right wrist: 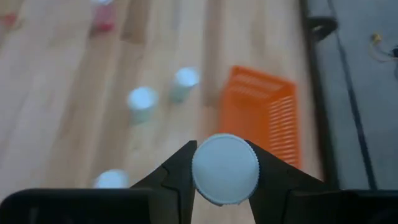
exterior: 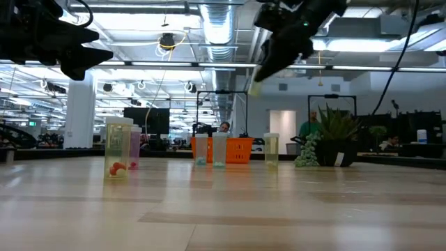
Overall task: Pick and place pill bottles into a basket
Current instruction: Put the right yellow pill bottle into the orange bin
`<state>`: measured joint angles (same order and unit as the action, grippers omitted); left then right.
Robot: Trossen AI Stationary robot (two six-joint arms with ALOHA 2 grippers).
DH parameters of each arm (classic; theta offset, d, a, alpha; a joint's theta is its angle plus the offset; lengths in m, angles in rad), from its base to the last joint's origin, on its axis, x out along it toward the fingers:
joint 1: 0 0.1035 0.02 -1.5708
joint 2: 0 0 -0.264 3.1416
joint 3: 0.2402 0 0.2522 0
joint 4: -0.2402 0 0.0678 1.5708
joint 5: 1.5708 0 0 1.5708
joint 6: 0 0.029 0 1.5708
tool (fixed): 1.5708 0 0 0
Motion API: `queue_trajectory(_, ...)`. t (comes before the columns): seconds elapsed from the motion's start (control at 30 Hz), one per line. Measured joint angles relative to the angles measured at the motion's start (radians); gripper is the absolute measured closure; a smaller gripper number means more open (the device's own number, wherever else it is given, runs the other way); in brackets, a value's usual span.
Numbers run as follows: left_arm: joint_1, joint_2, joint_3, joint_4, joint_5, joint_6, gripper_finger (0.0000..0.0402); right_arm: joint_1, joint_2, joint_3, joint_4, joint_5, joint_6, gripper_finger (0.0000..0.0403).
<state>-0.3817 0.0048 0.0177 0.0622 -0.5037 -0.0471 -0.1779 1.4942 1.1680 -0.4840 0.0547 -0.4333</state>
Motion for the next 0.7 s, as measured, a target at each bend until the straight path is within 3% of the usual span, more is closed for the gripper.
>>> queue_trajectory(0.2, 0.0, 0.0, 0.0, 0.0, 0.0, 0.0, 0.0125, -0.154, 0.091, 0.074, 0.008, -0.125, -0.047, 0.0294)
queue_trajectory(0.37, 0.0, 0.0, 0.0, 0.0, 0.0, 0.0, 0.0125, -0.211, 0.238, 0.121, -0.008, -0.204, -0.075, 0.0294)
queue_trajectory(0.7, 0.0, 0.0, 0.0, 0.0, 0.0, 0.0, 0.0125, -0.29, 0.435, 0.267, -0.038, -0.255, -0.11, 0.0294)
